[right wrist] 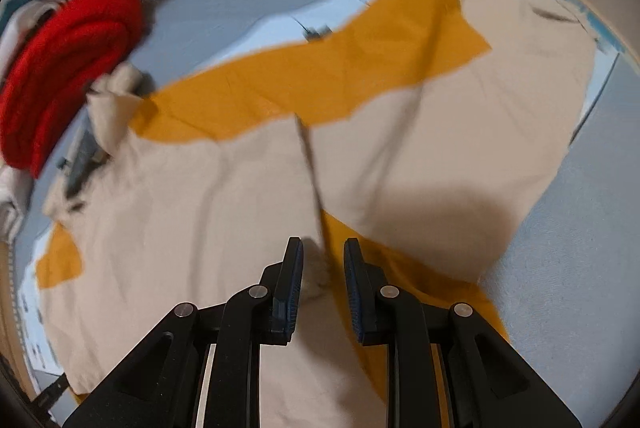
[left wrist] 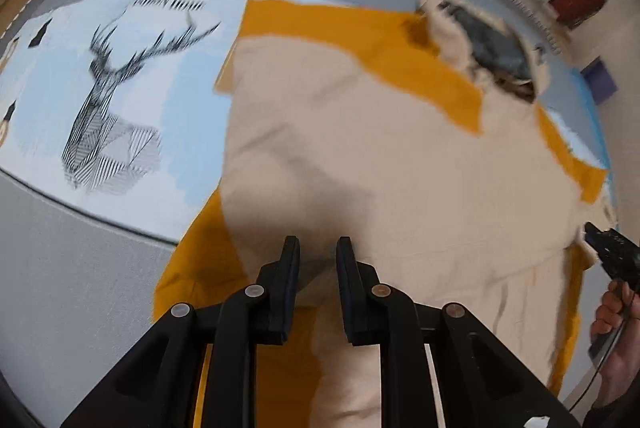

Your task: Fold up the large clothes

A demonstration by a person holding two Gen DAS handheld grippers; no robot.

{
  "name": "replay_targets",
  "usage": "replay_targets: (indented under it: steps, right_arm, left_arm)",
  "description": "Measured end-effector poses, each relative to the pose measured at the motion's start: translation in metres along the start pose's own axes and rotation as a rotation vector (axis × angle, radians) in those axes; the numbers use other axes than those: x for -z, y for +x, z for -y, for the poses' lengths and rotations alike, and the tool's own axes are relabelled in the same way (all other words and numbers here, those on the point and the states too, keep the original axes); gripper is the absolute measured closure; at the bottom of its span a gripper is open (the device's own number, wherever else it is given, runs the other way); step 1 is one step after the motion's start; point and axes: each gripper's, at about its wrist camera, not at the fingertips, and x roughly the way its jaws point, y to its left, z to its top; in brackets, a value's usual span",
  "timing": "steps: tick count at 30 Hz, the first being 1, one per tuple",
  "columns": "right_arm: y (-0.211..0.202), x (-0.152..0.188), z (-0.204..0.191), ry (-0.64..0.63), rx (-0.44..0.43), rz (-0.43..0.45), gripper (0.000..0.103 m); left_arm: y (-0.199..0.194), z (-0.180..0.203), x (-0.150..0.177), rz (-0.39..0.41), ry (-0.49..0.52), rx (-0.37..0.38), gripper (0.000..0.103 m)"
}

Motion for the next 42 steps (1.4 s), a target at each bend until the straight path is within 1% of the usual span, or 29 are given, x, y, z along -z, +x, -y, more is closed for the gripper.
replay_targets:
  steps: [2, 6, 8, 10, 11, 12, 14, 15, 16, 17, 19, 20, 22, 23, 24, 25, 26, 27, 28, 29, 32, 34, 36, 37, 39, 42]
  right_arm:
    - [-0.004, 0.002, -0.009, -0.015, -0.058, 0.014, 0.080]
    - [-0.002, 0.004, -0.023, -0.025, -0.123, 0.000, 0.080]
    - [0.007, 0.007, -0.027, -0.040, -0.167, -0.041, 0.079]
    - [0.021, 0.012, -0.028, -0.051, -0.196, -0.116, 0.077]
    - [0.028, 0.016, -0.025, -0.053, -0.164, -0.142, 0.077]
    - [0.032, 0.021, -0.022, -0.052, -0.140, -0.151, 0.077]
    - [0.035, 0.019, -0.016, -0.029, -0.152, -0.154, 0.080]
    - [0.035, 0.018, -0.015, -0.029, -0.146, -0.154, 0.081]
    - [0.031, 0.016, -0.017, -0.040, -0.125, -0.141, 0.081]
    - [0.026, 0.014, -0.019, -0.061, -0.086, -0.113, 0.081]
    - [0.017, 0.011, -0.020, -0.080, -0.020, -0.069, 0.076]
    - [0.014, 0.008, -0.018, -0.075, -0.020, -0.054, 0.076]
    - [0.012, 0.005, -0.013, -0.060, -0.043, -0.054, 0.076]
    - [0.013, 0.005, -0.011, -0.054, -0.050, -0.060, 0.076]
    - [0.014, 0.005, -0.009, -0.053, -0.053, -0.065, 0.076]
    - [0.015, 0.005, -0.007, -0.057, -0.052, -0.071, 0.075]
    - [0.018, 0.005, -0.006, -0.065, -0.046, -0.080, 0.075]
    - [0.022, 0.007, -0.006, -0.073, -0.041, -0.095, 0.074]
    - [0.027, 0.008, -0.006, -0.079, -0.034, -0.114, 0.074]
    - [0.025, 0.009, -0.004, -0.074, -0.034, -0.114, 0.074]
    - [0.017, 0.009, -0.002, -0.077, -0.028, -0.101, 0.073]
    - [0.016, 0.011, 0.005, -0.071, 0.002, -0.118, 0.071]
    - [0.014, 0.012, 0.016, -0.034, 0.013, -0.133, 0.071]
    - [0.010, 0.013, 0.022, -0.015, 0.011, -0.130, 0.071]
    - [-0.002, 0.010, 0.031, -0.002, 0.012, -0.100, 0.071]
    - [-0.029, 0.003, 0.042, -0.018, 0.008, -0.018, 0.071]
  left_arm:
    - [-0.001, 0.002, 0.000, 0.003, 0.000, 0.041, 0.086]
    - [-0.003, 0.009, 0.003, 0.019, 0.011, 0.060, 0.086]
    - [-0.003, 0.008, 0.004, 0.021, 0.012, 0.092, 0.086]
    - [0.008, 0.009, 0.005, -0.017, 0.016, 0.089, 0.086]
    - [0.016, 0.012, 0.005, -0.045, 0.025, 0.064, 0.085]
    - [0.024, 0.010, 0.008, -0.079, 0.039, 0.024, 0.085]
    - [0.039, 0.008, 0.016, -0.143, 0.070, -0.089, 0.085]
    - [0.040, 0.010, 0.016, -0.143, 0.075, -0.101, 0.085]
    - [0.038, 0.010, 0.015, -0.134, 0.075, -0.097, 0.085]
    - [0.033, 0.011, 0.013, -0.118, 0.073, -0.082, 0.085]
    - [0.020, 0.013, 0.008, -0.070, 0.069, -0.045, 0.085]
    - [0.013, 0.012, 0.004, -0.038, 0.058, -0.024, 0.084]
    - [0.006, 0.007, 0.001, -0.007, 0.027, -0.011, 0.084]
    - [0.005, 0.002, 0.000, 0.002, 0.008, -0.016, 0.084]
    - [0.008, -0.006, 0.000, 0.007, -0.017, -0.039, 0.084]
    - [0.014, -0.012, 0.000, -0.005, -0.033, -0.074, 0.084]
    - [0.022, -0.015, 0.002, -0.033, -0.049, -0.120, 0.084]
    - [0.032, -0.026, 0.008, -0.080, -0.075, -0.156, 0.084]
    - [0.033, -0.029, 0.009, -0.083, -0.092, -0.148, 0.084]
    - [0.030, -0.030, 0.009, -0.074, -0.101, -0.144, 0.084]
    - [0.018, -0.022, 0.008, -0.025, -0.075, -0.141, 0.083]
    - [0.023, -0.023, 0.011, -0.042, -0.071, -0.150, 0.083]
    - [0.028, -0.024, 0.019, -0.069, -0.081, -0.164, 0.083]
    - [0.022, -0.021, 0.021, -0.051, -0.080, -0.170, 0.083]
    - [0.005, -0.009, 0.022, -0.007, -0.046, -0.166, 0.083]
    - [-0.022, 0.013, 0.025, 0.071, 0.024, -0.135, 0.083]
